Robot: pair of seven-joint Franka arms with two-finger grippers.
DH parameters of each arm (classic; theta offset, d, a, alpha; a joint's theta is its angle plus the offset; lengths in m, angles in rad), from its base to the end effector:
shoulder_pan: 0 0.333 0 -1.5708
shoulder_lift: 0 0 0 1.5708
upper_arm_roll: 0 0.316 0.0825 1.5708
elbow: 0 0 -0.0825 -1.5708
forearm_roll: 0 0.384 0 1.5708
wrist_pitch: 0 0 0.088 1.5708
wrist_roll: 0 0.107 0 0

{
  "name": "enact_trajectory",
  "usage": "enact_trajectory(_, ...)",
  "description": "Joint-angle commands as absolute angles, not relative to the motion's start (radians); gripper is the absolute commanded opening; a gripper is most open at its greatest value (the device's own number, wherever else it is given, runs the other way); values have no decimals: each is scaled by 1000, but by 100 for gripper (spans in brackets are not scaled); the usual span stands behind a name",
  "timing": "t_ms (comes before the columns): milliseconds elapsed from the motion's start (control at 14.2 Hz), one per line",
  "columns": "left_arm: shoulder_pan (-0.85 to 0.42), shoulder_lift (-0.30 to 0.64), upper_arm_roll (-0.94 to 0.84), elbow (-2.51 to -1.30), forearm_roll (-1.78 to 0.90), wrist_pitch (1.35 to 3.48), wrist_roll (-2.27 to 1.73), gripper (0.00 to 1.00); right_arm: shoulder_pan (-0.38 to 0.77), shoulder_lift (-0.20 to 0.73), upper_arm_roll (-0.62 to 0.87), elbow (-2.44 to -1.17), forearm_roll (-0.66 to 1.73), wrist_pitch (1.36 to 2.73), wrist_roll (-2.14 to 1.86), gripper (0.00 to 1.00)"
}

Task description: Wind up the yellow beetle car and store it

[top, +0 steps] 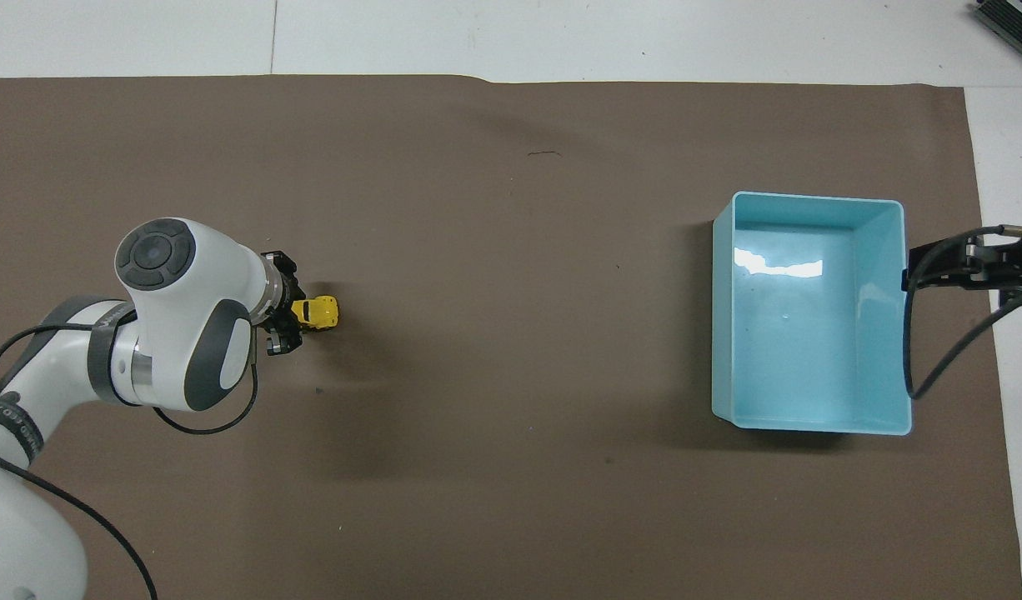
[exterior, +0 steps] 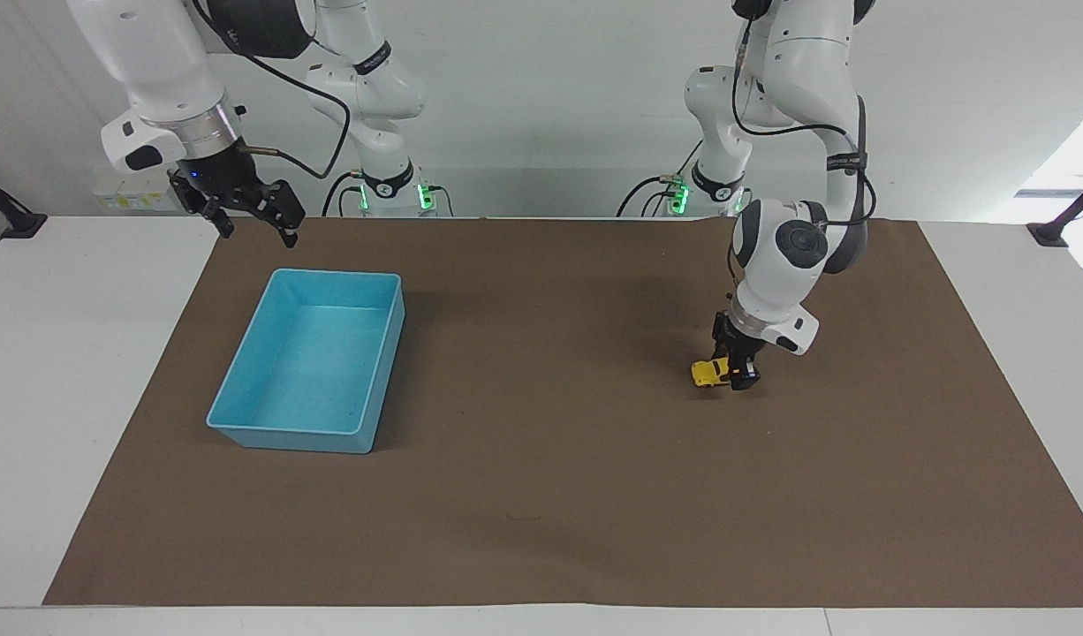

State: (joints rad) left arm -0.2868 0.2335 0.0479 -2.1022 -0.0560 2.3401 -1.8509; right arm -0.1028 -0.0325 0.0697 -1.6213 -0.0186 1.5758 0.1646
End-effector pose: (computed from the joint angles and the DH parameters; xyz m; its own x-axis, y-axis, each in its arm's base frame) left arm 0.5594 -0.1376 0.3085 -0.0787 0.9965 -0.0294 0.9969 0.0786 -0.0040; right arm 0.5439 -0.0194 0.6189 0.9805 -0.1964 -0.0095 -0.1961 -0.9803 0.0227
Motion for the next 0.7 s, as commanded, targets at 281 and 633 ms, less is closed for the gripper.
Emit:
enact_trajectory(281,-255,265,52,-2018,-43,2303,-1824,100,-114,-60,75,-1652,-18,1589,130,100)
enact_trajectory(633,-258,265,52,-1948,-43,2267,-1822,100,-114,-60,75,-1652,-18,1589,130,100)
